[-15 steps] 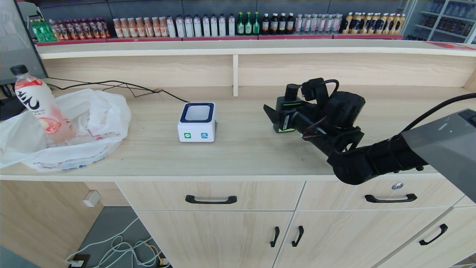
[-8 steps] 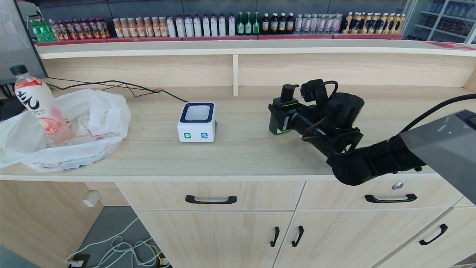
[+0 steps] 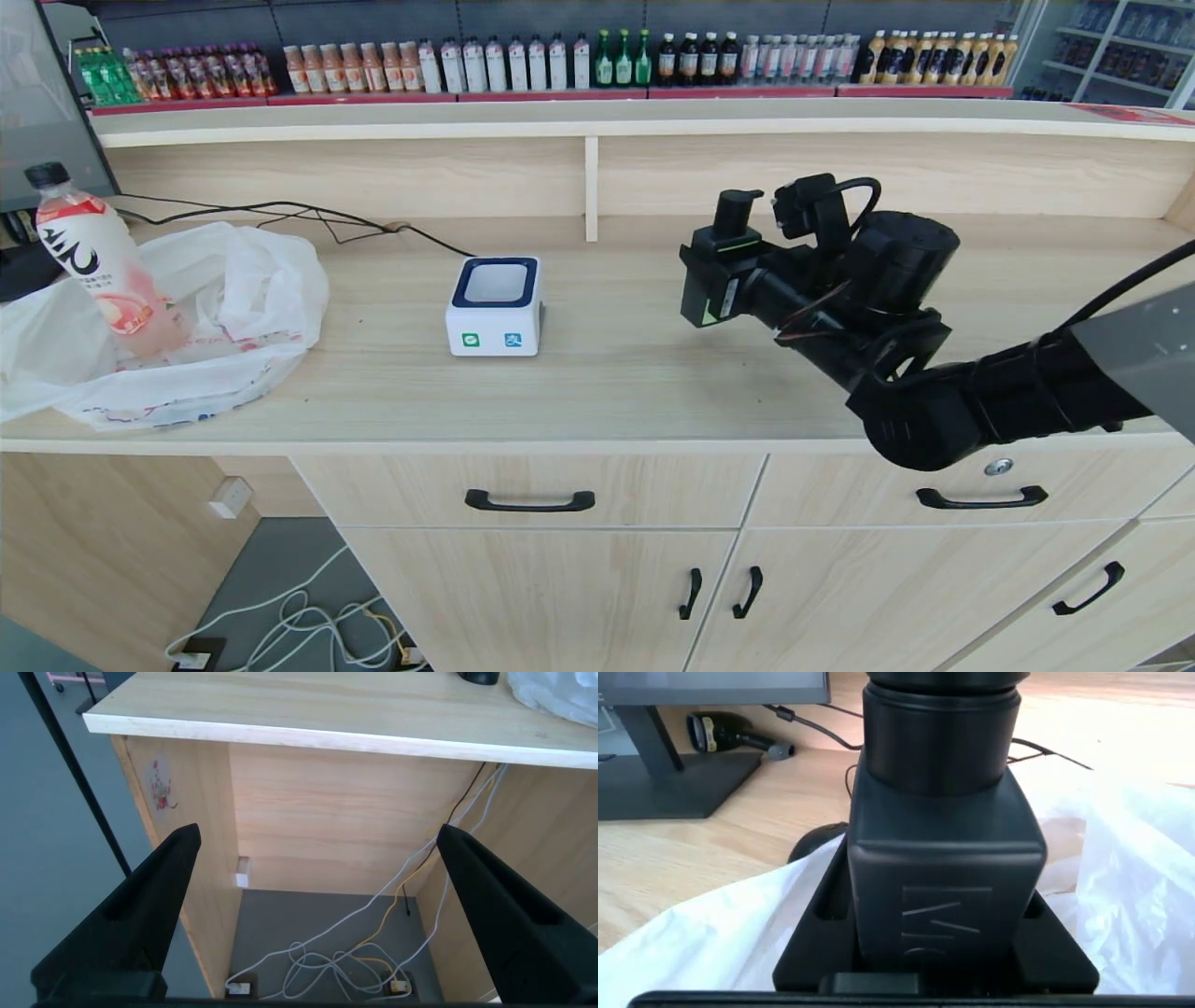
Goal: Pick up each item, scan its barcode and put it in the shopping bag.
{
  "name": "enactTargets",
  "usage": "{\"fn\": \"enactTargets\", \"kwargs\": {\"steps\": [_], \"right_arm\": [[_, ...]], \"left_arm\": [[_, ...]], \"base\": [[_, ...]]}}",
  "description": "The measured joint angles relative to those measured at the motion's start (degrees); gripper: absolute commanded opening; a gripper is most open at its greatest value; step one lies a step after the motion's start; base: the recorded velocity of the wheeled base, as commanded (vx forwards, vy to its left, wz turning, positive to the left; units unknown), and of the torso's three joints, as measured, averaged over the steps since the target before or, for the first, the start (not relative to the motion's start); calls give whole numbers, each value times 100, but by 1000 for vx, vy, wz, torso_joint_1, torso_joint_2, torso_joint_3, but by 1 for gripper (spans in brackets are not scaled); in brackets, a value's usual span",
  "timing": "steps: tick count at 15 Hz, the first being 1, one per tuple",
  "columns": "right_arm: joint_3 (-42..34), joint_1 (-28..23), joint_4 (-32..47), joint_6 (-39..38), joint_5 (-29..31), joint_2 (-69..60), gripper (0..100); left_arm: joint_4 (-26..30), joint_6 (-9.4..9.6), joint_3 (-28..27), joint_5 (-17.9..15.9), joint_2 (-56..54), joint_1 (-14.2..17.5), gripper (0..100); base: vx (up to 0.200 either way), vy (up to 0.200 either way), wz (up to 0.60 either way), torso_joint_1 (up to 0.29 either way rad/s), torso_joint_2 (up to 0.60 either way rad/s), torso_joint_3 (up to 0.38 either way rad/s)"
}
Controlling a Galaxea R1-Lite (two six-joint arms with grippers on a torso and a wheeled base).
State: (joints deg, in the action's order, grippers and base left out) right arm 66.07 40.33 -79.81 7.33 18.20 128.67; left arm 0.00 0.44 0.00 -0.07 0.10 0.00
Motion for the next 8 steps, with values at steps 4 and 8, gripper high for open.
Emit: {"fn": "enactTargets", "kwargs": {"steps": [4, 8], "right_arm": [[10, -56, 2, -9, -4, 137, 0], [-4, -74, 2, -46, -17, 171, 0]], "left_arm": [[0, 0, 0, -2, 0, 0, 100], [0, 2, 0, -2, 0, 0, 100]], "base": [[0, 0, 0, 0, 0, 0], [0, 0, 0, 0, 0, 0]]}}
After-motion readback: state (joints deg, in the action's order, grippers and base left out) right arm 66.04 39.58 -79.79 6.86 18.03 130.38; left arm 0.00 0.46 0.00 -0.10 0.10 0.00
